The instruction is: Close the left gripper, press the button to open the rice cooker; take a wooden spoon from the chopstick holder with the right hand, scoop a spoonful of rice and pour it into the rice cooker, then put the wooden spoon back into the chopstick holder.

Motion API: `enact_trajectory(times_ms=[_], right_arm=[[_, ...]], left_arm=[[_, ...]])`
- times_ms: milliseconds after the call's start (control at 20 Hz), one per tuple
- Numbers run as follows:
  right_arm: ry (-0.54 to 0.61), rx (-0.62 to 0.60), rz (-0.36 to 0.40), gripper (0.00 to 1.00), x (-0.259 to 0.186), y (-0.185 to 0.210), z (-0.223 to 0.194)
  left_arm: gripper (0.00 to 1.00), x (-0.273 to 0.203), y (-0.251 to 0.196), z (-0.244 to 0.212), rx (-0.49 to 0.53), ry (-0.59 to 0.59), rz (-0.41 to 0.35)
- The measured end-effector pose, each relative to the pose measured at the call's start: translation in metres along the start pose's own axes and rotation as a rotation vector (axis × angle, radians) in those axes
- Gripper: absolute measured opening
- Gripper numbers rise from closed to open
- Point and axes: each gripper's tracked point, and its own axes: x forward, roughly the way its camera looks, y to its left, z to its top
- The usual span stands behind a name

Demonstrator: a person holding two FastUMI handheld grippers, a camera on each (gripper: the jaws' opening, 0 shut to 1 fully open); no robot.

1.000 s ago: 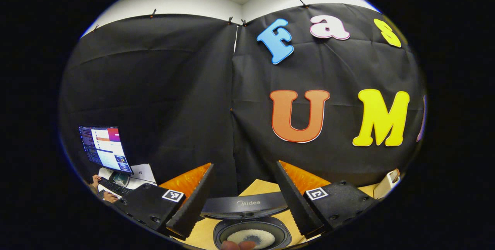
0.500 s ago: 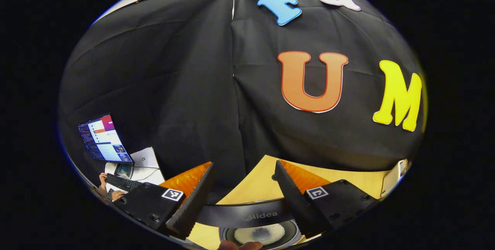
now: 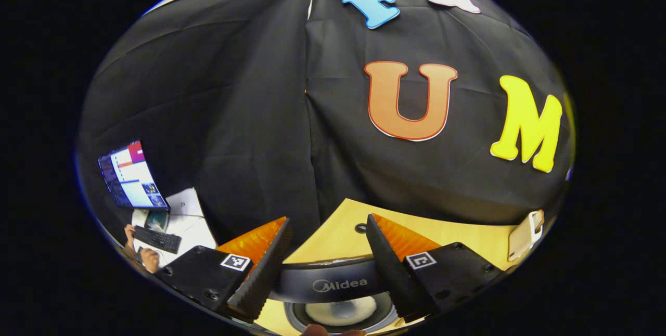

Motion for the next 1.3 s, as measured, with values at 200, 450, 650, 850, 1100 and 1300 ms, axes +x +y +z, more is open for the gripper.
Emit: enact_trajectory(times_ms=[200,450,650,850,1100,1300], right_arm=[[-0.01,-0.015,0.017,0.92,-0.012,0.012,0.005],[-0.007,-0.013,0.029,0.92,-0.029,0.026,0.0],[-0.008,-0.028,0.003,0.95,-0.038,0.024,-0.003],[0.033,-0.064,-0.015,0.95,-0.044,0.023,-0.013],[0.037,-0.079,-0.03,0.92,-0.049,0.026,-0.014],[0.047,-0.039,-0.017,0.92,-0.044,0.037,-0.015]], left_arm=[[0.93,-0.034,-0.008,-0.046,0.021,-0.025,-0.041],[0.91,-0.061,-0.017,-0.127,0.023,-0.04,-0.063],[0.91,-0.067,-0.023,-0.172,0.068,-0.096,-0.06],[0.9,-0.062,-0.021,-0.203,0.097,-0.116,-0.057],[0.9,-0.062,-0.02,-0.217,0.101,-0.167,-0.063],[0.9,-0.058,-0.022,-0.227,0.128,-0.257,-0.066]])
